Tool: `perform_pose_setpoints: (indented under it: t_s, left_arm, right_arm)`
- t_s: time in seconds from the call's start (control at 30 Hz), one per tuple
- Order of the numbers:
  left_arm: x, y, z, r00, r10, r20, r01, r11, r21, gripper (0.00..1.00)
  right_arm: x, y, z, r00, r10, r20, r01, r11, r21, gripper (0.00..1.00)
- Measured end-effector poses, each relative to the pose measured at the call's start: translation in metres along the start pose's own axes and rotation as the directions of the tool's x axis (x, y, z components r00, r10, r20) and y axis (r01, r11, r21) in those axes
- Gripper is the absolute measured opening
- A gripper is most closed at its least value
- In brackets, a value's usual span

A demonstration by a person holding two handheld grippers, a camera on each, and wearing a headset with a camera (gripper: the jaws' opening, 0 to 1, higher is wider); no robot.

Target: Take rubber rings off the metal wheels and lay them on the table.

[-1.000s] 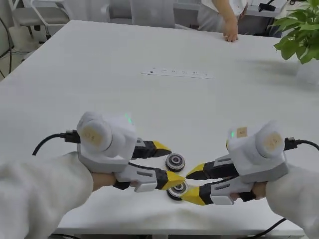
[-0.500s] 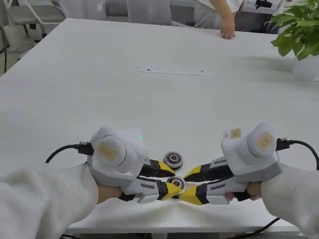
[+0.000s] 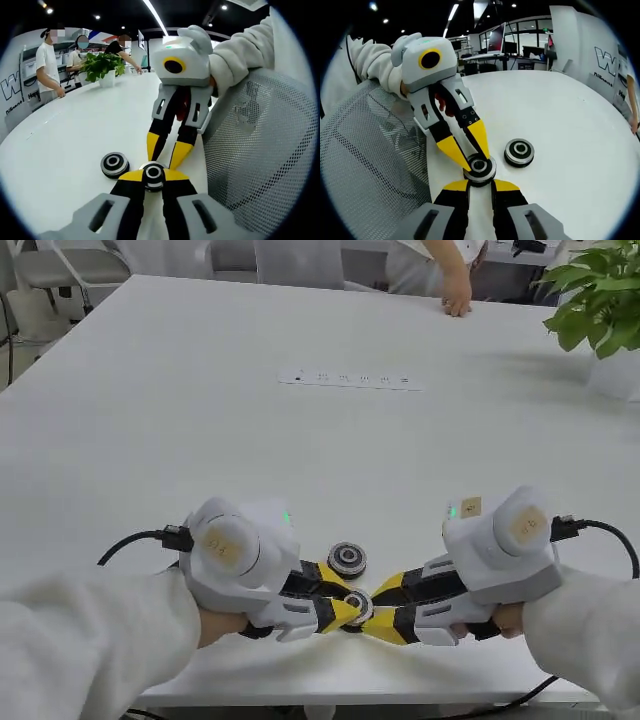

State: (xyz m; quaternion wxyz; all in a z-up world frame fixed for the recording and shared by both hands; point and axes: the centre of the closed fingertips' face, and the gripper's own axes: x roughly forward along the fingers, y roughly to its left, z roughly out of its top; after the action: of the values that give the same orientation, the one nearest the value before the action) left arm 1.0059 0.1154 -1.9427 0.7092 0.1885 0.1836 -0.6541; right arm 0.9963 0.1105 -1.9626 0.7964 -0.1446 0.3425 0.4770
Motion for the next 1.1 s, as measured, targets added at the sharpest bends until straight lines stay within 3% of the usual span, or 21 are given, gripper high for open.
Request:
perform_pose_setpoints:
  t_s: [0.07, 0.47, 0.97, 1.1]
  left_arm:
    - [0.0, 0.0, 0.0, 1.0, 0.003, 0.0, -0.003, 1.0, -0.002, 0.07]
    - [0.0, 0.001, 0.0, 0.9999, 0.004, 0.014, -0.004, 1.0, -0.003, 0.07]
    - [0.0, 0.005, 0.001, 0.9996, 0.01, 0.026, -0.009, 1.0, -0.004, 0.07]
    - [0.0, 0.005, 0.001, 0.9996, 0.01, 0.027, -0.01, 1.0, -0.005, 0.07]
  right_arm:
    - [-0.001, -0.001, -0.001, 1.0, -0.002, -0.006, 0.002, 1.0, -0.01, 0.07]
    - [-0.001, -0.006, -0.001, 0.999, -0.039, -0.02, 0.038, 0.999, -0.025, 0.0]
    - [-0.001, -0.015, 0.001, 0.9974, -0.072, -0.012, 0.073, 0.99, 0.122, 0.0]
    - [-0.001, -0.016, 0.001, 0.998, -0.063, -0.01, 0.063, 0.964, 0.259, 0.0]
